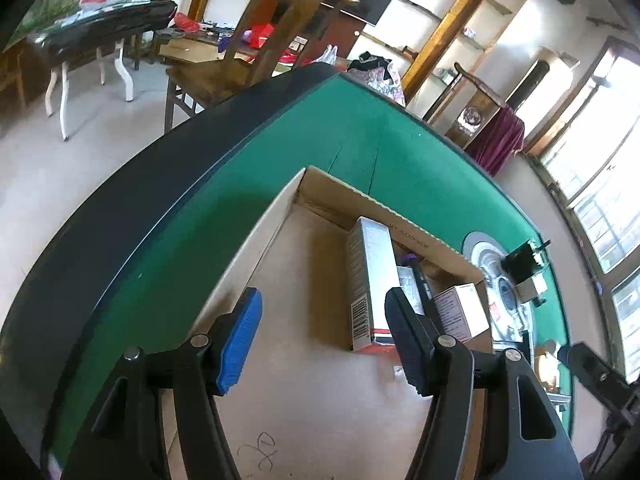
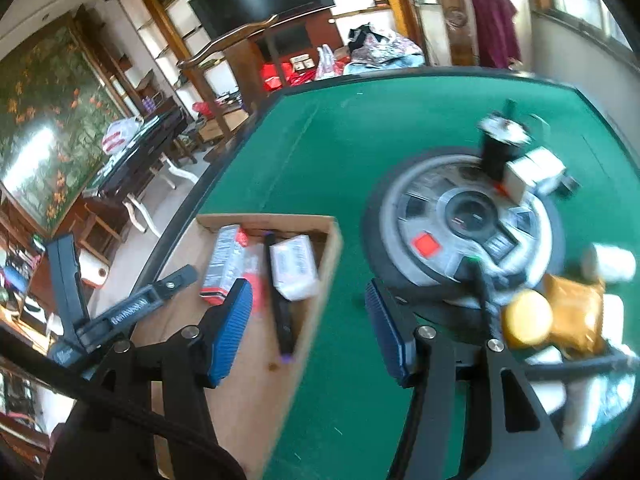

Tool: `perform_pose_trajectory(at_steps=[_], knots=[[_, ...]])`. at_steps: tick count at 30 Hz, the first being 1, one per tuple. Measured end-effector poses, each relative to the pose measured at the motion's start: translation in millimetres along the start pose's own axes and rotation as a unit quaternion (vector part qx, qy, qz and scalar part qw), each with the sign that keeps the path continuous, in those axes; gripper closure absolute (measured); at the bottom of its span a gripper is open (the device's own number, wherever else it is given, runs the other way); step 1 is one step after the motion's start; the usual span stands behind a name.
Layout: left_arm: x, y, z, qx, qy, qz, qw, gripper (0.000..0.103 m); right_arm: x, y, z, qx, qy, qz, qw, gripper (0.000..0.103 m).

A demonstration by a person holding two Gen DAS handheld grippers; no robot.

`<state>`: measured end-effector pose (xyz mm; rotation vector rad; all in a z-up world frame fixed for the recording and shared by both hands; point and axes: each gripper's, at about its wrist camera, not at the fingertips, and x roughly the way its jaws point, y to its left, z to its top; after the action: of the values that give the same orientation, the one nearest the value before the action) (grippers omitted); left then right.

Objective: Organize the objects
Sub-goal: 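Lower the grey box and clear packet into the tray and release both, then return the left gripper to the pile and grasp a black marker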

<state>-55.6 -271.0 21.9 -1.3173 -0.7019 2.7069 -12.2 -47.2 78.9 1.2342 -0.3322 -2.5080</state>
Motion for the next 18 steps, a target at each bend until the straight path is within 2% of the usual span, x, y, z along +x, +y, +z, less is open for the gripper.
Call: perform_pose_trajectory(at_steps=[3,7,9,11,12,13,14,15,16,18], knots=[[-8,7,-9,-0.007,-0.005,-0.008,0.9999,0.045,-17,-26,-5,0.003,-0.001,-0.011,1.000,0.045],[-25,8,-4,-0.021,-0.012,-0.033,0.9992,0.045,-41,-58,-12,-0.006,-0.001,-0.062,0.998,0.045],[-46,-11,0,0.001,-0.043,-0.041,0.9982,0.045,-57,-74,-6,-0.020,-0.004,-0.082,0.996,0.045],[-70,-44,2,0.049,-0.080,-0.048,0.9944,0.045,-81,-84,1,-0.031,-0.037,-0.115,0.992,0.045],[-78,-56,0,0.065,-0.089,-0.053,0.9925,0.037,-94,-89,3,-0.032,-0.066,-0.130,0.989,0.039],[-84,-73,-3,0.086,-0.099,-0.061,0.9895,0.024,-110,-95,3,-0.031,-0.107,-0.130,0.985,0.021],[-89,-88,-6,0.103,-0.103,-0.072,0.9867,0.016,-119,-104,1,-0.025,-0.140,-0.113,0.983,0.013],[-90,-101,-10,0.114,-0.101,-0.083,0.9848,0.001,-125,-117,-2,-0.011,-0.167,-0.083,0.982,0.005],[-88,-114,-14,0.122,-0.092,-0.089,0.9843,0.001,-124,-137,-2,0.027,-0.167,-0.074,0.983,0.001],[-76,-133,-19,0.126,-0.065,-0.096,0.9852,0.001,-112,-169,1,0.088,-0.126,-0.089,0.984,0.001]])
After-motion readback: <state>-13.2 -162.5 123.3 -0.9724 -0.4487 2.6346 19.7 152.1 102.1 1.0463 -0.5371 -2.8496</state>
